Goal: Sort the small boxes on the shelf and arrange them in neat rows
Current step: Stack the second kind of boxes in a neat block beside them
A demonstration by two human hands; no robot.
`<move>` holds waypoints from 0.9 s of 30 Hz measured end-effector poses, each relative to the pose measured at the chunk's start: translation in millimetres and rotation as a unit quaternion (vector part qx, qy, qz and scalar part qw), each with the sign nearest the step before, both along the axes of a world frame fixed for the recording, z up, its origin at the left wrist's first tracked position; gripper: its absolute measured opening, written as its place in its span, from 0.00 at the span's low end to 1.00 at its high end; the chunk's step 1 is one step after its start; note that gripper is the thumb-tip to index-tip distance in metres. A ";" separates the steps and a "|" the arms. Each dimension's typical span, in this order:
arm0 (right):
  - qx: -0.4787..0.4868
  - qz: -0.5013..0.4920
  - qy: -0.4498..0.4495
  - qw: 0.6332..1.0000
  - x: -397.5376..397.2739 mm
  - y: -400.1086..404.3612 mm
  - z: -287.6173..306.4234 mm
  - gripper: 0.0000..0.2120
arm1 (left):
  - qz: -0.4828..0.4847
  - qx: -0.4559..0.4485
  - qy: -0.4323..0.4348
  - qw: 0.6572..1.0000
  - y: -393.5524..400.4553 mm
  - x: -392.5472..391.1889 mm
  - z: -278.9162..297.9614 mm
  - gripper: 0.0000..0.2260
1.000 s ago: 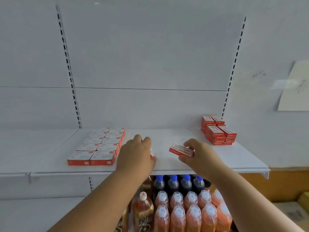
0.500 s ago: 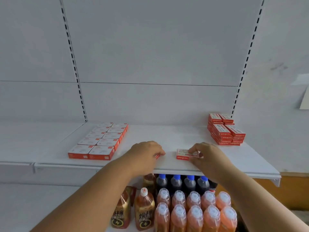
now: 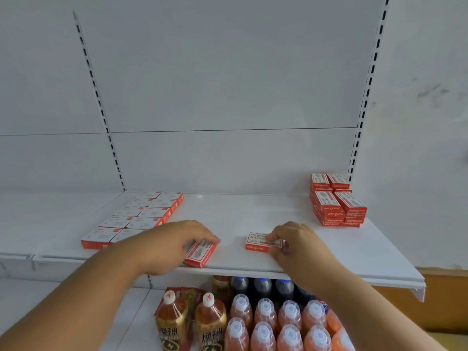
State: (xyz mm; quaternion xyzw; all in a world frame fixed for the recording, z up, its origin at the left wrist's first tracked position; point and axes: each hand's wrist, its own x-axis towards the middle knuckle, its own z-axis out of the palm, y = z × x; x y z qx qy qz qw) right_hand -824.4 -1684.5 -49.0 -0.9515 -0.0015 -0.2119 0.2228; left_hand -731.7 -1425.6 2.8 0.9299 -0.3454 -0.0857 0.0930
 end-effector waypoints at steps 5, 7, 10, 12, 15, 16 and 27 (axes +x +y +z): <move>0.002 0.017 -0.006 1.000 0.2 -3.4 -0.3 0.10 | 0.053 -0.029 -0.052 0.997 -6.4 -3.6 0.5 0.15; 0.000 0.022 -0.008 1.000 -0.8 -4.6 -1.1 0.10 | 0.076 -0.074 -0.063 0.992 -19.2 -8.8 -8.4 0.13; 0.011 0.021 -0.006 1.000 -2.4 -8.0 -1.3 0.10 | 0.085 -0.149 -0.051 0.984 -28.4 -14.4 -25.8 0.13; 0.021 0.008 -0.006 1.000 -3.2 -9.7 -0.9 0.10 | 0.106 -0.190 -0.021 0.976 -28.2 -16.7 -30.4 0.14; 0.021 -0.002 -0.009 1.000 -3.3 -9.6 -1.6 0.09 | 0.108 -0.185 -0.007 0.977 -26.3 -15.8 -28.7 0.15; 0.019 0.005 -0.006 1.000 -3.1 -8.8 -1.4 0.09 | 0.104 -0.178 -0.008 0.979 -26.5 -15.7 -27.1 0.15; -0.024 0.016 0.023 0.999 5.9 22.3 7.4 0.07 | 0.064 -0.189 -0.030 0.979 -16.7 -4.1 -28.1 0.15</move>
